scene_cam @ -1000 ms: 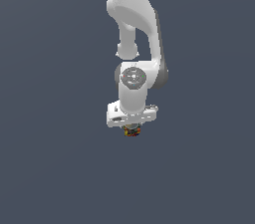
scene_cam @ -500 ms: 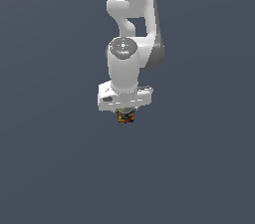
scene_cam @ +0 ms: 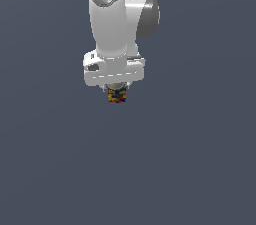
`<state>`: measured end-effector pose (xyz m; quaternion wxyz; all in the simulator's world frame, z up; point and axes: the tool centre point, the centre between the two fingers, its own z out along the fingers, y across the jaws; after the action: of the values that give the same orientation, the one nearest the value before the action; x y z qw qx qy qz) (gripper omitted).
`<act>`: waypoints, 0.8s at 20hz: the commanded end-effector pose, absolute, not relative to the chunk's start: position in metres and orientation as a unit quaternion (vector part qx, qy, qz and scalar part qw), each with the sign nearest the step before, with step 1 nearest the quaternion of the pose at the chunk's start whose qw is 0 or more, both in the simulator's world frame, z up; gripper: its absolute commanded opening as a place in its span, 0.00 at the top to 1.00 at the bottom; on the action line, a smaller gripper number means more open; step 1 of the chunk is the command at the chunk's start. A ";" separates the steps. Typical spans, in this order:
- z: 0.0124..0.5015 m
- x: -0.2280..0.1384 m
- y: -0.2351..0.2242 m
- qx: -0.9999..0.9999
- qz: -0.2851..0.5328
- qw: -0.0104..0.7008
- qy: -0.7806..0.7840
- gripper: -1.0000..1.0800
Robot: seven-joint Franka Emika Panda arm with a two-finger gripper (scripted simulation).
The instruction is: Pick up the object and move it to a goal position.
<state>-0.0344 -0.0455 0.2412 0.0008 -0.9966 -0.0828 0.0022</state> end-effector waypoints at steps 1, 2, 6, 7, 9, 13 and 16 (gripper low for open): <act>0.268 -0.046 -0.055 -0.997 0.000 0.001 -0.083 1.00; 0.279 -0.051 -0.059 -0.997 0.000 0.001 -0.083 1.00; 0.319 -0.070 -0.075 -0.997 0.000 0.001 -0.083 1.00; 0.329 -0.075 -0.078 -0.997 0.000 0.001 -0.083 1.00; 0.347 -0.083 -0.085 -0.997 0.000 0.001 -0.083 1.00; 0.378 -0.097 -0.098 -0.997 0.000 0.001 -0.083 1.00; 0.397 -0.105 -0.105 -0.997 0.000 0.001 -0.083 1.00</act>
<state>-0.1005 -0.1015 0.3862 0.0012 -0.9966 -0.0825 0.0010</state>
